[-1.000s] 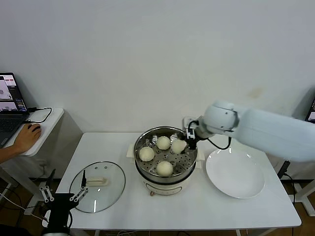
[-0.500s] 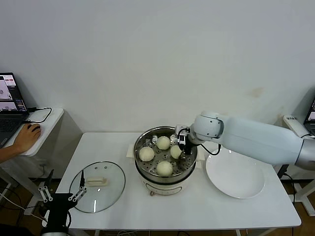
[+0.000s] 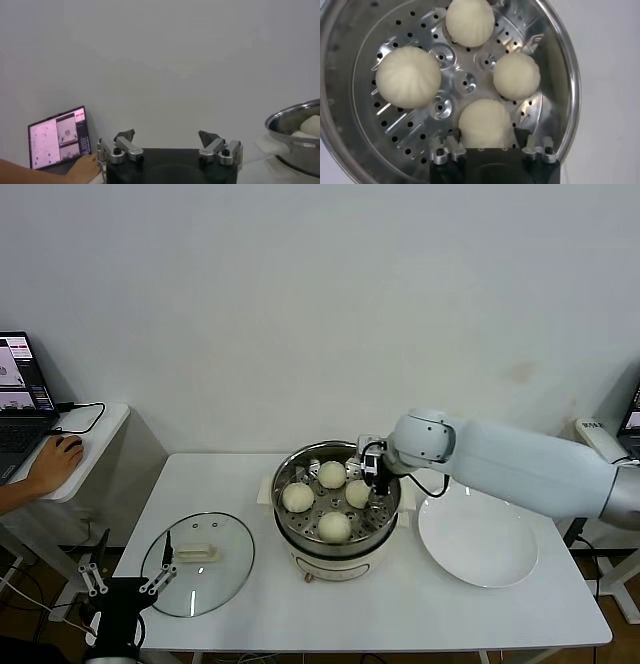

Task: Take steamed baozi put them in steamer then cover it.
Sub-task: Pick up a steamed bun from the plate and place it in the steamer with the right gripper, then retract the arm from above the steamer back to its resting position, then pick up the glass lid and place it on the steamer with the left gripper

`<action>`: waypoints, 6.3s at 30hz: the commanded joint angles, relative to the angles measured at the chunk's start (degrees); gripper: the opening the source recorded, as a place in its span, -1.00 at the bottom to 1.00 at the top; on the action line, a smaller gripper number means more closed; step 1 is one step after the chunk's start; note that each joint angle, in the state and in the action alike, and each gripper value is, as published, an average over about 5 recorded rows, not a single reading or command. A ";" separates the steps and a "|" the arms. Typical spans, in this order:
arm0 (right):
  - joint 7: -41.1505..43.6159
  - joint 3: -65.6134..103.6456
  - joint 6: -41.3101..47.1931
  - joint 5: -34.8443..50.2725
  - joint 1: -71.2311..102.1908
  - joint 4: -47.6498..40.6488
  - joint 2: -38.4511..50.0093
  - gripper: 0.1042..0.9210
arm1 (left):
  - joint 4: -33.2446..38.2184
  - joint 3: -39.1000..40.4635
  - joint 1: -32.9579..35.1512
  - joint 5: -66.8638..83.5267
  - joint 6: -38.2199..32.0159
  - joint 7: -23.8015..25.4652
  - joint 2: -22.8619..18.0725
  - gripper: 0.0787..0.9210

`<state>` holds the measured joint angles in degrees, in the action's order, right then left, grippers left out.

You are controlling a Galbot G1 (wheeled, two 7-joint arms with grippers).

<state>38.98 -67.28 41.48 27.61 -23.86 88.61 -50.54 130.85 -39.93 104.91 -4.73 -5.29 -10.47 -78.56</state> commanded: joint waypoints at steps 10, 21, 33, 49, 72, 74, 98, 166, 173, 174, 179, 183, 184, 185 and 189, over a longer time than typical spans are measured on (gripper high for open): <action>-29.93 22.08 -11.34 15.98 17.71 26.33 28.03 0.76 | -0.54 1.40 -0.70 0.03 -0.44 0.24 0.65 0.77; -37.27 88.88 -35.38 1.62 88.91 26.52 16.89 0.76 | -3.04 3.67 -1.84 -0.78 -3.43 0.68 0.81 0.77; -22.28 116.20 -54.74 -16.96 107.78 23.15 -22.12 0.76 | -9.69 6.72 -3.86 -12.19 -6.67 -5.34 0.27 0.77; -29.18 124.53 -58.89 -27.42 118.02 24.29 -34.88 0.76 | -23.72 -1.42 -4.71 -55.38 -6.11 -5.59 10.84 0.77; -29.19 125.04 -59.16 -26.63 119.90 22.41 -36.99 0.76 | -39.28 5.61 -18.61 -66.83 -6.31 -6.36 15.47 0.77; -29.15 125.31 -58.95 -26.43 119.93 22.29 -37.04 0.76 | -40.85 6.53 -20.43 -66.60 -6.23 -6.13 15.99 0.77; -28.72 126.34 -58.78 -26.74 119.53 19.68 -36.52 0.76 | -47.94 10.53 -31.91 -65.54 -5.57 -3.60 17.50 0.77; -33.17 119.33 -64.62 -36.73 118.88 18.79 -37.73 0.76 | -10.66 29.61 -41.21 -45.21 30.18 10.68 27.96 -0.85; -36.40 117.60 -64.32 -39.93 117.02 16.43 -38.70 0.76 | -13.97 43.26 -52.73 -51.17 36.57 15.66 21.30 -0.85; -36.63 117.45 -64.29 -40.21 116.82 16.05 -38.71 0.76 | -14.58 44.59 -53.83 -52.70 37.41 16.65 19.76 -0.85; -37.10 116.73 -64.11 -41.49 115.68 14.71 -38.99 0.76 | -16.58 48.40 -56.92 -62.32 39.76 22.93 14.28 -0.85; -37.13 116.21 -64.38 -42.52 114.88 13.35 -39.36 0.76 | -17.74 49.87 -58.29 -68.06 39.93 28.27 11.31 -0.85; -37.15 116.08 -64.49 -42.74 114.75 12.98 -39.40 0.76 | -18.20 50.27 -58.53 -68.95 39.95 29.24 10.43 -0.85; -37.18 115.96 -64.56 -42.93 114.66 12.65 -39.41 0.76 | -18.74 50.67 -58.75 -69.72 39.97 29.92 9.47 -0.85; -37.29 115.76 -64.71 -43.32 114.52 12.02 -39.34 0.76 | -21.80 51.71 -59.01 -72.60 39.98 31.06 4.15 -0.85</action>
<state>2.65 49.37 -23.11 -13.60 91.66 102.82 -89.68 112.84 4.37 51.07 -66.25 31.02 12.19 -63.91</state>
